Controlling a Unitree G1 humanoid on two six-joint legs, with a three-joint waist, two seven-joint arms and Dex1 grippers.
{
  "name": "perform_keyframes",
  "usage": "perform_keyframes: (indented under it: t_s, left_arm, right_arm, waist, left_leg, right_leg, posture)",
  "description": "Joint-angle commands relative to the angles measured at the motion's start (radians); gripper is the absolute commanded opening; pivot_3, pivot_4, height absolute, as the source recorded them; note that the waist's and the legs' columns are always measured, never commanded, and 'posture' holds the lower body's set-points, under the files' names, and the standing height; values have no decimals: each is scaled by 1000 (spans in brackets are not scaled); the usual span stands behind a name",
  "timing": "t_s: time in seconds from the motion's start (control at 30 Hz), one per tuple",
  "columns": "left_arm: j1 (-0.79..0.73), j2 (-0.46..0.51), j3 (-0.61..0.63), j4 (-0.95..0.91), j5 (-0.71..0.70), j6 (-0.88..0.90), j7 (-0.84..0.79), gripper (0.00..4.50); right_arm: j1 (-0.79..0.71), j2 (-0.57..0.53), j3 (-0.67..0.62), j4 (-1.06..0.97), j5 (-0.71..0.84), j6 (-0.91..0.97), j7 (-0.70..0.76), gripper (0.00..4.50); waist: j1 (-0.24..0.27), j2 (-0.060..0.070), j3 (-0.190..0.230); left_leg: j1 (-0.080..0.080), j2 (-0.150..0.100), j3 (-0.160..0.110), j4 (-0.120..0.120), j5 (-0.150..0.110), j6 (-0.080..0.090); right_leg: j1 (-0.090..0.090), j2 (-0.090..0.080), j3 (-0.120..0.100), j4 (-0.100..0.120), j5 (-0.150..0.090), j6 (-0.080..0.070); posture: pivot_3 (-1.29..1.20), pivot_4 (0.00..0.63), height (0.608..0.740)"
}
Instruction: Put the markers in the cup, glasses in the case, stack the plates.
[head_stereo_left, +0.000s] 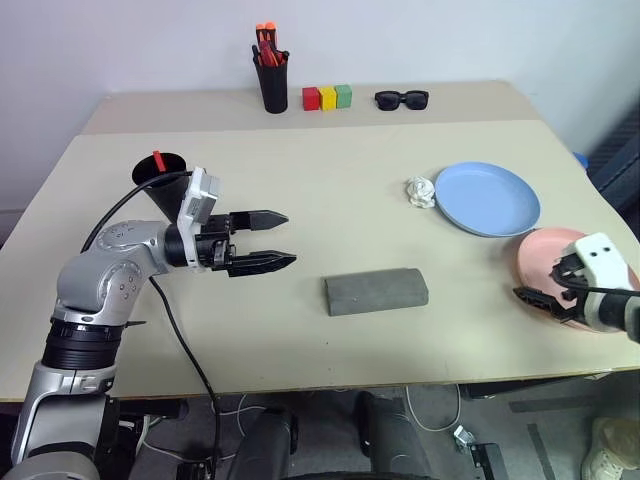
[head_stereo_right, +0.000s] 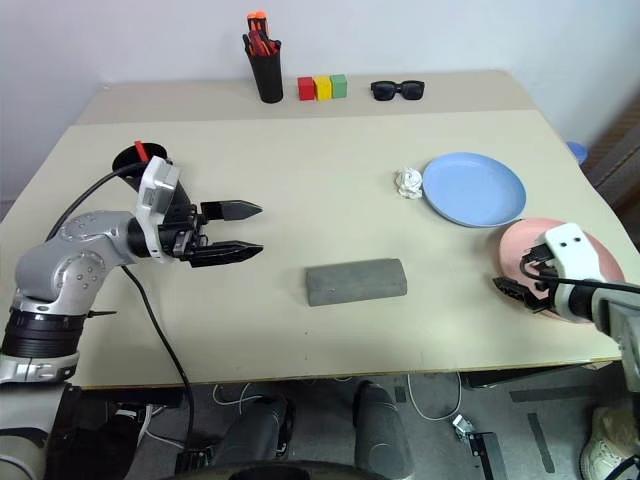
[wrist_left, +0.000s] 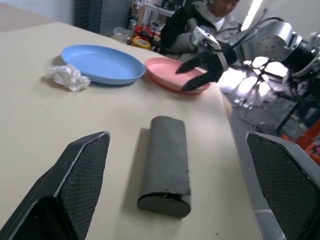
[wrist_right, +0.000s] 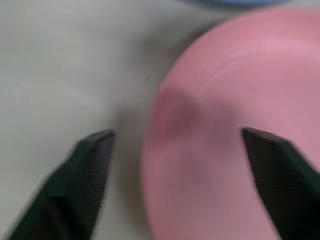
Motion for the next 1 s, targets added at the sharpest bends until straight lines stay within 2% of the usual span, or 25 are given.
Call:
perform_keyframes:
  t_s: [0.03, 0.17, 0.3, 0.4, 0.57, 0.77, 0.97, 1.0]
  left_arm:
    - [-26, -1, 21, -23, 3, -16, 13, 4500]
    - [-23, 3, 25, -36, -8, 6, 25, 4500]
    - [-22, 3, 32, -34, -16, 16, 32, 4500]
    - [-27, 12, 28, -19, -6, 26, 35, 4500]
    - [-25, 4, 34, -15, -5, 12, 41, 4500]
    - [-24, -9, 35, -35, -15, 23, 59, 4500]
    - [-22, 1, 44, -57, -22, 40, 74, 4500]
    - [-19, 2, 49, -62, -26, 48, 80, 4500]
  right_arm:
    - [5, -11, 20, -11, -1, 9, 5, 2049]
    - [-30, -28, 37, 15, -25, -22, -6, 50]
    - [-42, -102, 59, 13, -44, -32, 35, 50]
    - [-24, -223, 79, -6, -64, -15, 101, 50]
    - [-133, -304, 145, 33, -106, -48, 104, 50]
    - [-398, -242, 349, 220, -251, -243, 88, 50]
    - [-620, -130, 522, 426, -431, -427, 53, 50]
    - [-657, -77, 523, 472, -425, -473, 37, 50]
  waist:
    - [-1, 0, 0]
    - [-7, -3, -2]
    - [-4, -3, -2]
    - [0, -1, -1]
    - [-5, -1, -1]
    - [-9, 0, 0]
    - [-7, 0, 0]
    - [-6, 0, 0]
  left_leg:
    - [0, 0, 0, 0, 0, 0]
    - [1, 0, 0, 0, 0, 0]
    - [2, 0, 0, 1, 0, 0]
    - [1, 0, 0, 2, 0, 0]
    - [1, 0, 0, 2, 0, 1]
    - [0, 0, 1, 2, 0, 1]
    - [-1, 0, 1, 1, 0, 0]
    - [-1, 0, 1, 1, 0, 0]
  right_leg:
    - [0, 0, 0, 0, 0, 0]
    - [1, 0, 0, 0, 0, 0]
    - [2, 0, 0, 0, 0, 1]
    - [2, 0, 0, 0, 0, 1]
    - [2, 0, 0, 0, 0, 1]
    - [1, 0, 0, 0, 0, 1]
    - [-1, 0, 0, 0, 0, 1]
    - [-1, 0, 0, 0, 0, 1]
  posture:
    - [0, 150, 740]
    - [0, 150, 740]
    - [0, 150, 740]
    - [0, 150, 740]
    - [0, 150, 740]
    - [0, 150, 740]
    - [0, 150, 740]
    - [0, 150, 740]
